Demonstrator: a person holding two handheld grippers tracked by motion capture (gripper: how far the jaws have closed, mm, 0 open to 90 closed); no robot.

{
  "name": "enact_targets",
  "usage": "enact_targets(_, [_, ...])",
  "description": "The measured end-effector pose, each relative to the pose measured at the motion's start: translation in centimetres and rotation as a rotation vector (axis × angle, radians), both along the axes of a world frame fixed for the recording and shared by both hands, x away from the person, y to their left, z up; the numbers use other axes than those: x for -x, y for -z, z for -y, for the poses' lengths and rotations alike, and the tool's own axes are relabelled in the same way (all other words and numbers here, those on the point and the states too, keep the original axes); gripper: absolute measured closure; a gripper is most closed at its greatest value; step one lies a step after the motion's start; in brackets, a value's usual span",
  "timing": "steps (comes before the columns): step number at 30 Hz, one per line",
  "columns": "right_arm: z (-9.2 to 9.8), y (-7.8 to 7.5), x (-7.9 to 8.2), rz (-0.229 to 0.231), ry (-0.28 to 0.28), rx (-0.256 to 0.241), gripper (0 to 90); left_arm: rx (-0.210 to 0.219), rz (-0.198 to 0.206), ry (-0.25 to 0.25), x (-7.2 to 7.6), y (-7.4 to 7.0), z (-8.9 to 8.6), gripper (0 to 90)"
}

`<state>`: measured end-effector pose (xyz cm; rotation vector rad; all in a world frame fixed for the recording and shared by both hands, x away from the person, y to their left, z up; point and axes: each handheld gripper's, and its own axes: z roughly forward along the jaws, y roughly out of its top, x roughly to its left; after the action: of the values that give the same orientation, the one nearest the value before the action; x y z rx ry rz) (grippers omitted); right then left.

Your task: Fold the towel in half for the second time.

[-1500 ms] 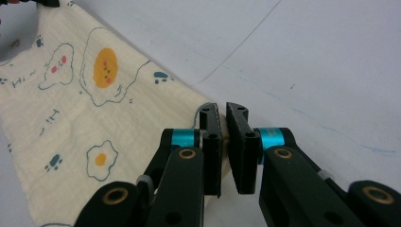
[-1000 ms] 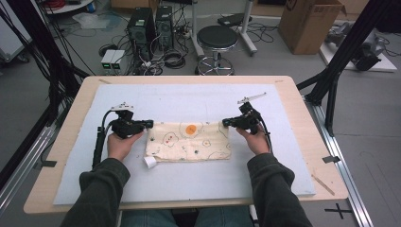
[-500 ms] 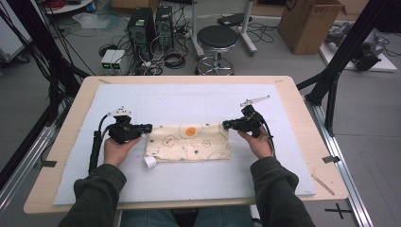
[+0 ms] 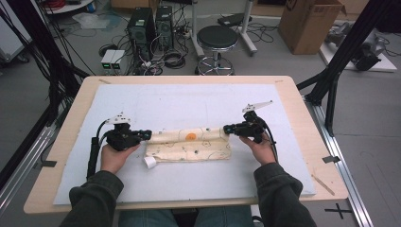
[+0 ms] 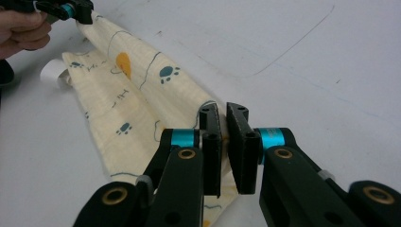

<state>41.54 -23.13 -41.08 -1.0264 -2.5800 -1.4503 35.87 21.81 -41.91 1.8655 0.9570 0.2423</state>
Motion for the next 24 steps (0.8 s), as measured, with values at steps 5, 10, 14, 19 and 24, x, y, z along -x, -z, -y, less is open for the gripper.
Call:
enact_targets(5, [0.0, 0.0, 0.7, 0.009, -0.015, 0.004, 84.3, -0.006, 0.006, 0.015, 0.6, 0.1, 0.0, 85.0])
enact_targets(10, [0.1, 0.3, 1.4, 0.017, -0.023, 0.003, 84.1, -0.016, 0.011, 0.035, 1.3, 0.3, 0.0, 84.3])
enact_targets(14, [0.1, 0.5, 1.9, 0.019, -0.029, 0.007, 83.8, -0.02, 0.018, 0.052, 1.9, 0.4, -0.1, 83.8])
enact_targets(19, [0.1, 0.7, 2.6, 0.031, -0.038, 0.018, 83.4, -0.056, 0.032, 0.079, 2.5, 0.2, 0.2, 83.1])
enact_targets(24, [0.3, 1.2, 3.1, 0.034, -0.045, 0.026, 82.8, -0.103, 0.036, 0.109, 3.0, 0.1, 0.5, 82.6])
